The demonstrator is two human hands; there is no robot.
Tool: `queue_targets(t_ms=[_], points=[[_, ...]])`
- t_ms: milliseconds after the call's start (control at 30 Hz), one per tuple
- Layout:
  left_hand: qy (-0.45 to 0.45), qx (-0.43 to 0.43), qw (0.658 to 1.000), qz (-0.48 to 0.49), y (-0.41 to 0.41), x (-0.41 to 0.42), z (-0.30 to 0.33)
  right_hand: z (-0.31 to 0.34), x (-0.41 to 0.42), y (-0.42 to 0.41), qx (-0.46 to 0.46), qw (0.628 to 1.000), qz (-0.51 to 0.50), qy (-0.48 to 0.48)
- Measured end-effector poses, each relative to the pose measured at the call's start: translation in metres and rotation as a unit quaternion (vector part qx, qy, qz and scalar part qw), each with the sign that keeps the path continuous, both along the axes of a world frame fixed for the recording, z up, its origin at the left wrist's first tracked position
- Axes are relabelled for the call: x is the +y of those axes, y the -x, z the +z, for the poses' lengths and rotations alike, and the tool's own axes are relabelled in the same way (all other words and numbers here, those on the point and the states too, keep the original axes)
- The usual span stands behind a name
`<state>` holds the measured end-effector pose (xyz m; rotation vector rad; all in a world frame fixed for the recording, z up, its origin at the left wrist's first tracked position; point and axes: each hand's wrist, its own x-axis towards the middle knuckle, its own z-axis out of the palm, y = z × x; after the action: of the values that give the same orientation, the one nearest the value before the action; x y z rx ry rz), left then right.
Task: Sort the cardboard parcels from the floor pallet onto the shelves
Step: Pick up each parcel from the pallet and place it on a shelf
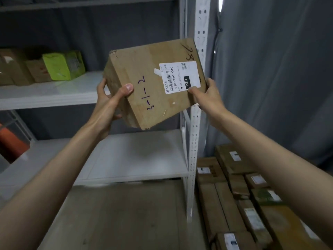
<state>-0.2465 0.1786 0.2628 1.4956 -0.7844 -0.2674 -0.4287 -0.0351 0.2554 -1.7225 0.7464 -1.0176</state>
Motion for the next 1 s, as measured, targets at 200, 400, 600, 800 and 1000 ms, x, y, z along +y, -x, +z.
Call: queue_targets(t_ms=[200, 400, 600, 800, 1000], points=[[-0.026, 0.023, 0.997, -0.064, 0.084, -0.033, -0.033, -0.028, -0.004, 0.116, 0.024, 0.994, -0.098, -0.047], [-0.048, 0.010, 0.991, -0.125, 0.176, -0.083, -0.047, -0.038, -0.029, 0.224, 0.004, 0.982, -0.159, -0.098], [-0.162, -0.075, 0.966, -0.189, 0.277, -0.161, -0.045, -0.055, -0.074, 0.336, -0.031, 0.972, -0.196, -0.130], [-0.224, -0.130, 0.946, -0.193, 0.407, -0.255, -0.056, -0.075, -0.132, 0.479, -0.045, 0.953, -0.246, -0.170], [-0.214, -0.142, 0.938, -0.233, 0.515, -0.322, -0.075, -0.086, -0.175, 0.591, -0.052, 0.950, -0.258, -0.167]])
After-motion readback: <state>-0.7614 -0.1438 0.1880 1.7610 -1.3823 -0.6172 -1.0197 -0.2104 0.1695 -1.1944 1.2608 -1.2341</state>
